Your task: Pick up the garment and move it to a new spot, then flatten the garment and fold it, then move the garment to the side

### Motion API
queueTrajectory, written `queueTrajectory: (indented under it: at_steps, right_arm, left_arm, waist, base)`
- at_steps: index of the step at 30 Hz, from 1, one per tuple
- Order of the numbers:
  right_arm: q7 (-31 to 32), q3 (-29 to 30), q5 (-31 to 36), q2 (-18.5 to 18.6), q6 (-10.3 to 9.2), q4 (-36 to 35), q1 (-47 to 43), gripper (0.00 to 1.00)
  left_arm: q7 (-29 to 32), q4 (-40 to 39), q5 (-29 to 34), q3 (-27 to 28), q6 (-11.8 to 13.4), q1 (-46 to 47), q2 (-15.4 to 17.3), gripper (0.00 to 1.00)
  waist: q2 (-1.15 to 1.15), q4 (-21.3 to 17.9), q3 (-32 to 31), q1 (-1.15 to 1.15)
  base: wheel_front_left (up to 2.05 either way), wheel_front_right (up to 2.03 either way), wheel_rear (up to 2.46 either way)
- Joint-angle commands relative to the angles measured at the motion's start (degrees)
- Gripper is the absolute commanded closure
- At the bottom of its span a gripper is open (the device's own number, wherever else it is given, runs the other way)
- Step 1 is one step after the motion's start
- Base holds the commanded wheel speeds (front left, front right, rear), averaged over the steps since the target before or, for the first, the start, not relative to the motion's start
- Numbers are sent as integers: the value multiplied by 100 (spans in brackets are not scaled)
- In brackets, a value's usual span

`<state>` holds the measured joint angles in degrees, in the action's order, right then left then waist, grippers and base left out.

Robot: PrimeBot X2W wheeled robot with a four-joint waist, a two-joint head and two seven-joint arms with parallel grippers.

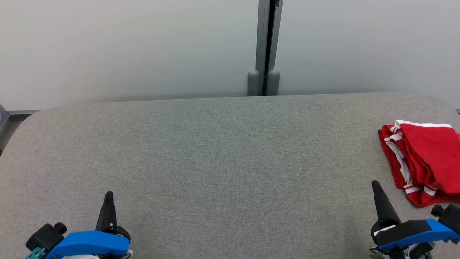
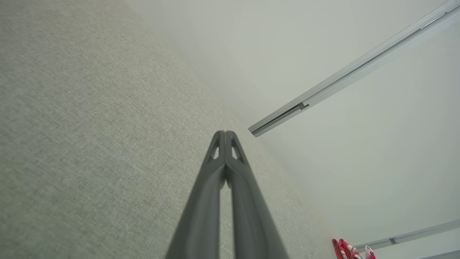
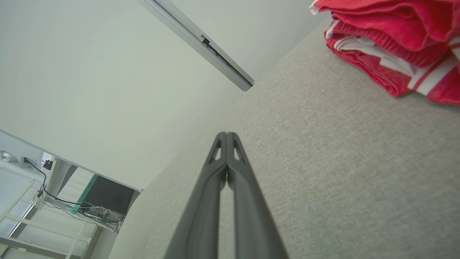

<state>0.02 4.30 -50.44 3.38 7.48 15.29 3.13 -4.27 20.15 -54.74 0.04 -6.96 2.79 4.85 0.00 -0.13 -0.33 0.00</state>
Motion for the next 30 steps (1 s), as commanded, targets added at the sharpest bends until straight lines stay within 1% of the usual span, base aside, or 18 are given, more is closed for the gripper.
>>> queueTrajectory:
  at_steps: [1,30]
  right_arm:
    - [35,34,-209,-1,2,-98,171,100]
    - [308,122,-1939,-23,2,-118,249,100]
  left_arm:
    - [44,-105,-171,72,-33,184,-4,100]
    - [502,-338,-1729,331,-49,276,-84,100]
  waist:
    - [0,1,1,0]
    - [0,5,19,0]
  base:
    - [0,0,0]
    - [0,0,0]
